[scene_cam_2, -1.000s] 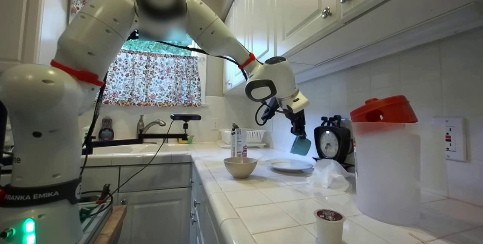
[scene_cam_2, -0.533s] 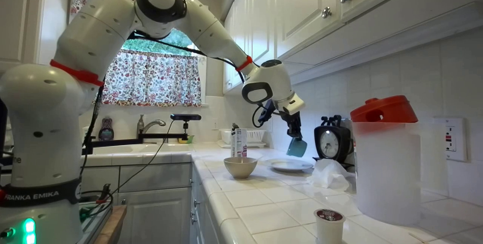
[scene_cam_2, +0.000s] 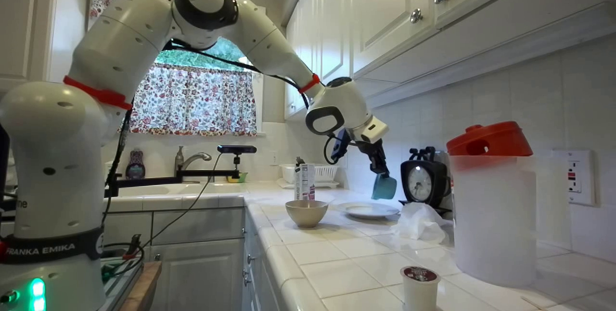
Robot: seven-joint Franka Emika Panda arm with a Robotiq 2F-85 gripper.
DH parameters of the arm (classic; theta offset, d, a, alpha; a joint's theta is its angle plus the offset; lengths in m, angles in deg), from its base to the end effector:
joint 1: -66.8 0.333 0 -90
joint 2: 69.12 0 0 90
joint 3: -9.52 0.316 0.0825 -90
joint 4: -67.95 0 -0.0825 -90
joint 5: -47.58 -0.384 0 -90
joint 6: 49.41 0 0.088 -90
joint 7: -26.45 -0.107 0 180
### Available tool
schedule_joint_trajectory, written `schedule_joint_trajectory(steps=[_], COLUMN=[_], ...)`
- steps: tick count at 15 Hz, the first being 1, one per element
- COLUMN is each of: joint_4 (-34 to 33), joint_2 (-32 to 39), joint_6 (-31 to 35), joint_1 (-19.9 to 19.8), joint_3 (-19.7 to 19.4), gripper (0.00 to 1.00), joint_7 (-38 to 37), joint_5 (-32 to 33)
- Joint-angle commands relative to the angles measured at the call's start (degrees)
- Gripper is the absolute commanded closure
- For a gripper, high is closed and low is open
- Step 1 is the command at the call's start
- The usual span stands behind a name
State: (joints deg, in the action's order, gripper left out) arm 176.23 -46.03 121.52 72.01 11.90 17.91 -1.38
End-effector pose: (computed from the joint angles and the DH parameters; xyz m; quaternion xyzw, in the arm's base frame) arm 0.6639 0.0326 0.3543 -0.8510 0.3739 -0.2735 0.2473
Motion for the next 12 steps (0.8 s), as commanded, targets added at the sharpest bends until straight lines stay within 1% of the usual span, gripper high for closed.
schedule_joint_trajectory(steps=[1,6,12], joint_4=[2.18,3.76,5.06], joint_2=[-1.24,-1.49,-2.45], joint_6=[3.21,8.11,14.92], joint_1=[-0.67,-1.88,-5.37], joint_3=[2.60,6.54,11.71], gripper=[0.97,0.97,0.97], joint_7=[5.49,9.31,12.22], joint_5=[-1.14,-1.96,-1.71])
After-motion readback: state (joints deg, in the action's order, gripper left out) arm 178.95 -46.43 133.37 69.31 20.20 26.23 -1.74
